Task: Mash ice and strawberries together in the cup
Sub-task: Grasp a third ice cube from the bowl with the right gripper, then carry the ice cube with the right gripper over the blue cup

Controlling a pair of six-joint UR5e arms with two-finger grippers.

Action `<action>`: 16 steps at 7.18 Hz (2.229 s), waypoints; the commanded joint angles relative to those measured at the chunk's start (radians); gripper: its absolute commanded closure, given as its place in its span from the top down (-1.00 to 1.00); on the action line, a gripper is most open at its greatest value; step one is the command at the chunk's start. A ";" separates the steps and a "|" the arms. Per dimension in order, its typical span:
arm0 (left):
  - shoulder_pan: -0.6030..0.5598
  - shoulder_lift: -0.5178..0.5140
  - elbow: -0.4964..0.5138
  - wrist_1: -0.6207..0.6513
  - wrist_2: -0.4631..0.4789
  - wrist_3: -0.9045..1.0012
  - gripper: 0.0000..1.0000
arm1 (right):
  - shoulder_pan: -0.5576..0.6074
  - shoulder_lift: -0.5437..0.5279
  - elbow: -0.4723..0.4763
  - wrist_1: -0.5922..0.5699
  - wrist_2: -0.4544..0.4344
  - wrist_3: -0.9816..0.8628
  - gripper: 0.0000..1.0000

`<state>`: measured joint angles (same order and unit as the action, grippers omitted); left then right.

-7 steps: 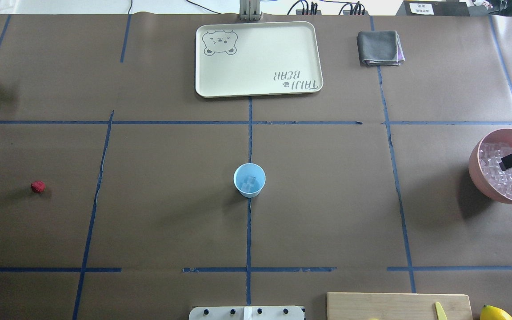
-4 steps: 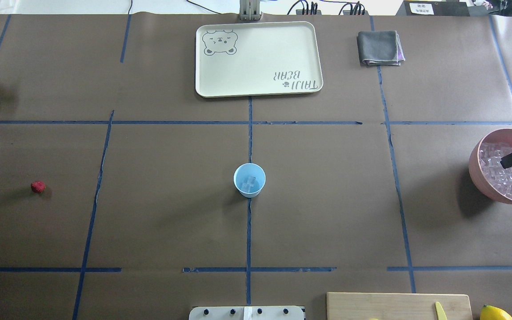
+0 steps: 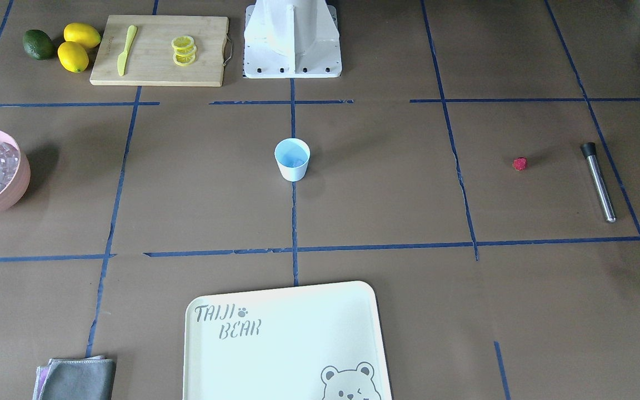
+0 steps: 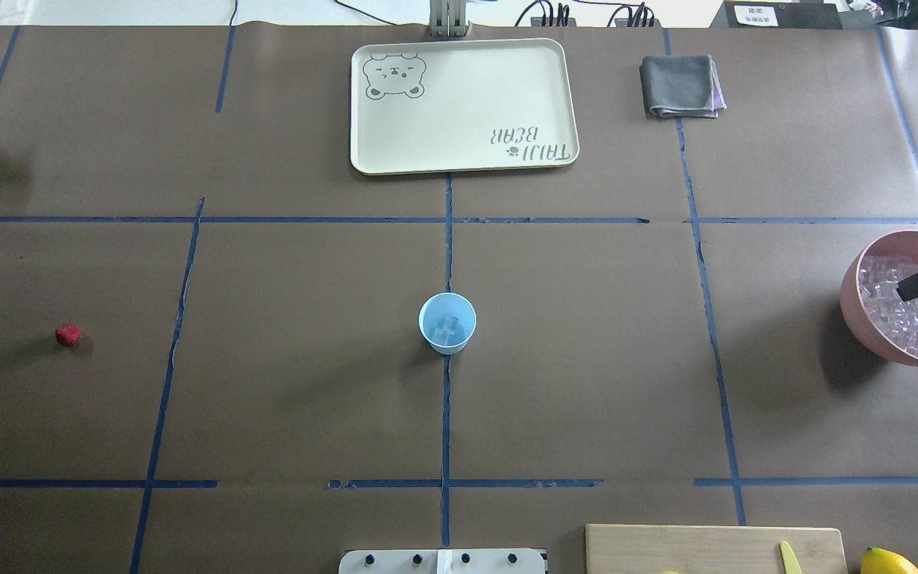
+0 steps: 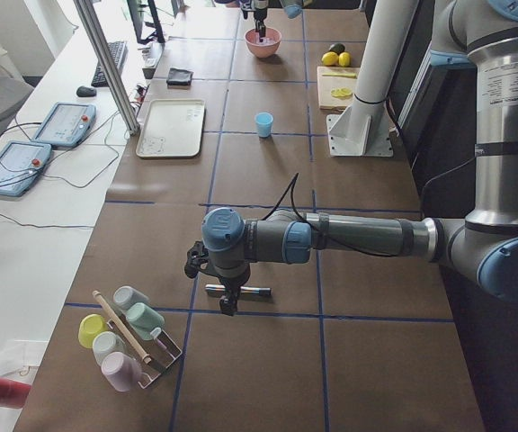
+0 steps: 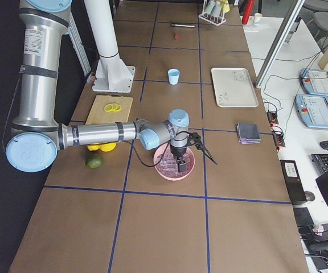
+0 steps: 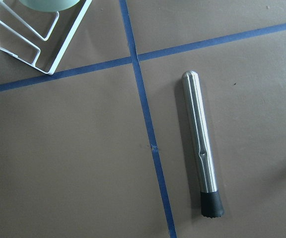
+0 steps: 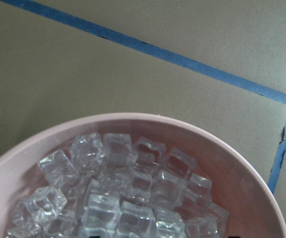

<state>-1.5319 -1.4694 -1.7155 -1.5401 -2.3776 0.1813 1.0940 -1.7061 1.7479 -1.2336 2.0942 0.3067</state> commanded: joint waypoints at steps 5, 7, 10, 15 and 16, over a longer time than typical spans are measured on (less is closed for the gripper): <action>0.001 0.014 0.000 0.000 -0.035 0.001 1.00 | 0.027 -0.007 0.016 -0.003 0.009 0.006 -0.89; 0.001 0.023 -0.001 -0.002 -0.043 0.001 1.00 | 0.047 0.009 0.135 -0.138 0.010 0.008 -0.92; -0.002 0.026 -0.018 0.002 -0.040 0.000 1.00 | 0.026 0.262 0.259 -0.436 0.070 0.163 -1.00; -0.002 0.024 -0.018 0.002 -0.040 0.000 1.00 | -0.311 0.676 0.128 -0.446 -0.053 0.763 -1.00; -0.002 0.024 -0.019 0.002 -0.040 0.000 1.00 | -0.378 0.742 0.111 -0.448 -0.097 0.881 -1.00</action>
<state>-1.5340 -1.4444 -1.7339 -1.5386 -2.4176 0.1810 0.7997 -1.0561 1.8905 -1.6792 2.0542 1.0406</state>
